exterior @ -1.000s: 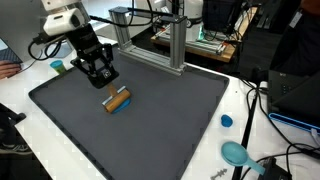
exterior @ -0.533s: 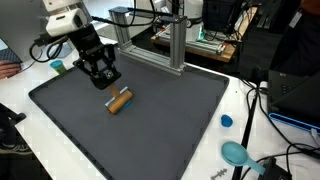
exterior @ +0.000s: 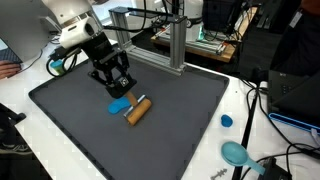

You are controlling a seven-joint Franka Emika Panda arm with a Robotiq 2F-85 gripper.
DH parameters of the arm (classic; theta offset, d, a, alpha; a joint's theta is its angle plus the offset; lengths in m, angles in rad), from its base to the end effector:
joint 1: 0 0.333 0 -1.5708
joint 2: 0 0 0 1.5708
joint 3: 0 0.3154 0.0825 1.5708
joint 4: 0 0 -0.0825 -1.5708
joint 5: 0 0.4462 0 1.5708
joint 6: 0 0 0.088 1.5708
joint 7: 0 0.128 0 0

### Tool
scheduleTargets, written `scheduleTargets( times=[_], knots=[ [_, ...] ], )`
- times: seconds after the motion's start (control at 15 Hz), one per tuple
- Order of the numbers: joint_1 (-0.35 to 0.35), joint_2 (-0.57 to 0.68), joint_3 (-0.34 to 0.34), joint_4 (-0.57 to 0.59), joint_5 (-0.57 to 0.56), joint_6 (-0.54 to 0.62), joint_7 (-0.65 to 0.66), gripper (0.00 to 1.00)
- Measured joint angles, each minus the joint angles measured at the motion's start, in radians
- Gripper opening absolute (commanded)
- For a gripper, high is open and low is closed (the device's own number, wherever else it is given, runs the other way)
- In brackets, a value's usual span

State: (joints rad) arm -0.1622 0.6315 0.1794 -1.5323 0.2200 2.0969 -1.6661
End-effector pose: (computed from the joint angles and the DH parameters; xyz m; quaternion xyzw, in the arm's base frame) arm 0.7502 0.0125 0.2335 -0.7115 -0.6867 -0.0869 0.1212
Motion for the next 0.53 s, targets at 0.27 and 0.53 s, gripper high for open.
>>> scheduleTargets(
  times=[0.27, 0.53],
  knots=[
    [0.05, -0.03, -0.027, -0.019, -0.071, 0.015, 0.038, 0.22],
    [0.132, -0.136, -0.076, -0.106, -0.217, -0.018, 0.2, 0.22]
  ],
)
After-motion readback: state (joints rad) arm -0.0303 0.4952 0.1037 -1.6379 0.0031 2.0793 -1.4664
